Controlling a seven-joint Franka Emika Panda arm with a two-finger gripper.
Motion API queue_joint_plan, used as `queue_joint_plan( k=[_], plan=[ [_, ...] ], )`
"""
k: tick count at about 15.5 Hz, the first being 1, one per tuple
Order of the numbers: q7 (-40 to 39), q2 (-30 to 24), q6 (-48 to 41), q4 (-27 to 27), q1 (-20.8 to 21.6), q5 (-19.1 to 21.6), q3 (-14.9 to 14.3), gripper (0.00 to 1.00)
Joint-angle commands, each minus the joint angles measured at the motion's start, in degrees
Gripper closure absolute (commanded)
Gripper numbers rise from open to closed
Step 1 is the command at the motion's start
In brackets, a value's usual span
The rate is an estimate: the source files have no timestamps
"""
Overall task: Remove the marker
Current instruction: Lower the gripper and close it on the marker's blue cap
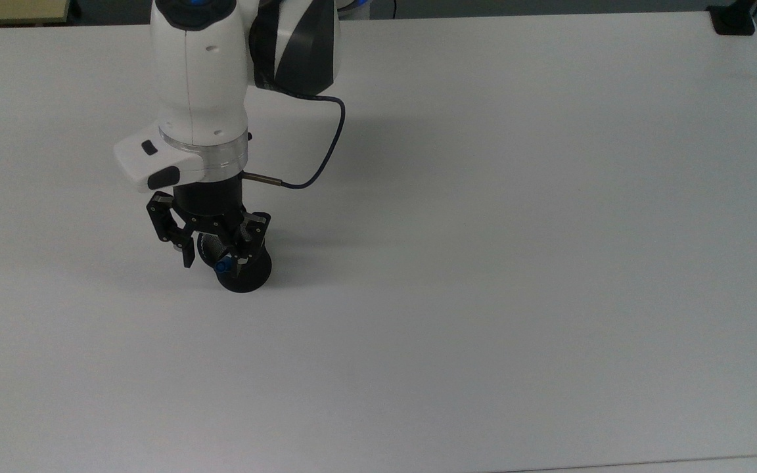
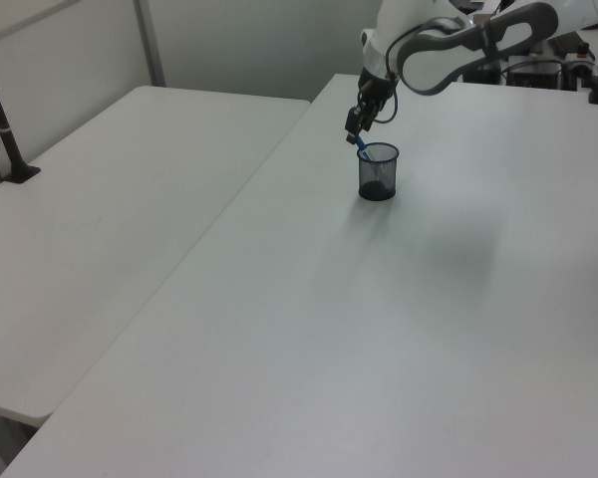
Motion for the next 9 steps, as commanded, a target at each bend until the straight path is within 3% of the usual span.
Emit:
queue_joint_plan(
  k=[1, 7, 9],
  plan=[
    [-1.14, -0.62, 0.39, -1.77, 0.53, -1.63, -0.12, 0.51],
    [-1.23, -0.62, 0.39, -1.77, 0.53, -1.63, -0.12, 0.93],
    [-1.23, -0.71, 0.39, -1.77, 0.53, -1.63, -0.03, 0.99]
  ],
)
